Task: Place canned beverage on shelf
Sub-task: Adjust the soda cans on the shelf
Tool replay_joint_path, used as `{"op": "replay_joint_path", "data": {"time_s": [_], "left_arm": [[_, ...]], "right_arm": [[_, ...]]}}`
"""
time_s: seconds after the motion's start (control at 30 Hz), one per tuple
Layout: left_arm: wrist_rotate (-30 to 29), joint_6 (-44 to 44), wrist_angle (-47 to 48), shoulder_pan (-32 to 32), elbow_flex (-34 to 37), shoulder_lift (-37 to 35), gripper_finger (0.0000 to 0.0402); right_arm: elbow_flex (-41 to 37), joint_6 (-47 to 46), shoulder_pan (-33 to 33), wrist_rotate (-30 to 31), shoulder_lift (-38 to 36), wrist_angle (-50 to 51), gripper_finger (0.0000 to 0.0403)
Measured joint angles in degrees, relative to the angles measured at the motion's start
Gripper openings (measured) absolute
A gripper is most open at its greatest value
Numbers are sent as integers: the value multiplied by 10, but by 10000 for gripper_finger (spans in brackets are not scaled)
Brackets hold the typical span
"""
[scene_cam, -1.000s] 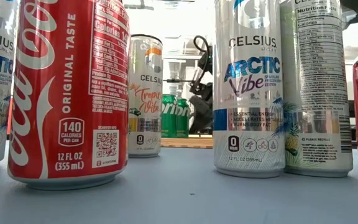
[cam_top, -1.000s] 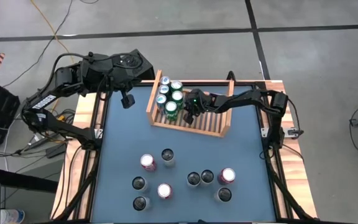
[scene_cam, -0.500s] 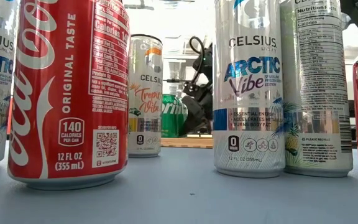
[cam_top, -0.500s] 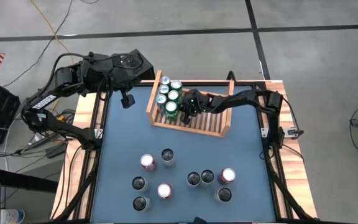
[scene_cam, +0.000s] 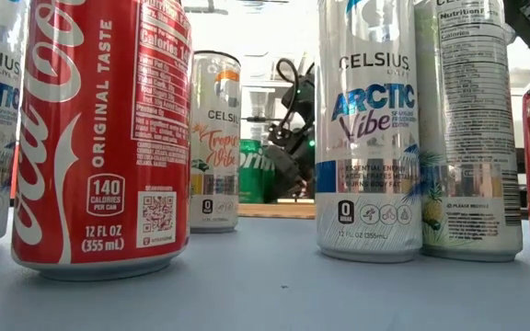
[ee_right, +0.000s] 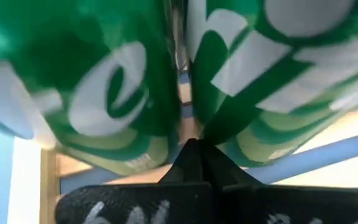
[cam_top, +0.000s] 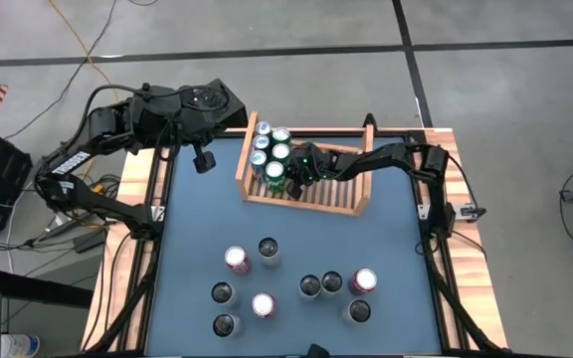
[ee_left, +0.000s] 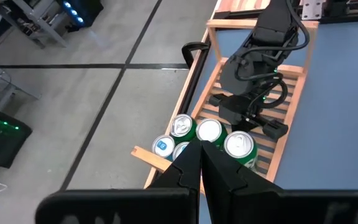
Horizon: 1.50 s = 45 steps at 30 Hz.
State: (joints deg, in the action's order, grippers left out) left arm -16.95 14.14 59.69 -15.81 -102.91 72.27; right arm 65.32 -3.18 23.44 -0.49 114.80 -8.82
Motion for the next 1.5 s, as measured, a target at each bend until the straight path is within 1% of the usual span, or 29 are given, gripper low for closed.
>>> {"op": "replay_joint_path", "data": {"time_s": [0.13, 0.27, 0.33, 0.4, 0.53, 0.6, 0.7, 0.77, 0.83, 0.9, 0.97, 1.07, 1.17, 1.23, 1.4, 1.5], "left_arm": [[0, 2, 0, 0, 0, 0, 0], [-1, 3, 4, 0, 0, 0, 0], [-2, 3, 11, 0, 0, 0, 0], [-2, 3, 15, 0, 0, 0, 0], [-2, 3, 15, 0, 0, 0, 0], [-2, 3, 18, 0, 0, 0, 0], [-2, 7, 19, 0, 0, 0, 0], [-2, 16, 22, 0, 0, 0, 0], [-1, 23, 23, 0, 0, 0, 0], [1, 30, 23, 0, 0, 0, 0], [2, 39, 23, 0, 0, 0, 0], [1, 43, 21, 0, 0, 0, 0], [-8, 38, 9, 0, 0, 0, 0], [-13, 38, 0, 0, 0, 0, 0], [-14, 16, -17, 0, 0, 0, 0], [-18, 12, -24, 0, 0, 0, 0]], "right_arm": [[4, -5, 3, 10, 0, 13, 0], [4, -19, 4, -1, -12, 46, 0], [4, -22, -1, 4, -29, 69, 0], [4, -20, -8, 22, -49, 97, 0], [6, 8, -13, 51, -100, 153, 1], [13, 26, -8, 51, -124, 181, 10], [28, 50, -1, 52, -150, 213, 49], [33, 59, 4, 49, -163, 219, 90], [45, 78, 10, 28, -167, 214, 139], [62, 91, 16, 7, -162, 212, 188], [75, 95, 23, -2, -149, 203, 234], [94, 97, 26, 6, -122, 207, 280], [109, 107, 34, -25, -104, 207, 296], [115, 122, 37, -38, -94, 203, 298], [116, 145, 55, -46, -69, 205, 299], [116, 153, 66, -67, -59, 199, 299]]}}
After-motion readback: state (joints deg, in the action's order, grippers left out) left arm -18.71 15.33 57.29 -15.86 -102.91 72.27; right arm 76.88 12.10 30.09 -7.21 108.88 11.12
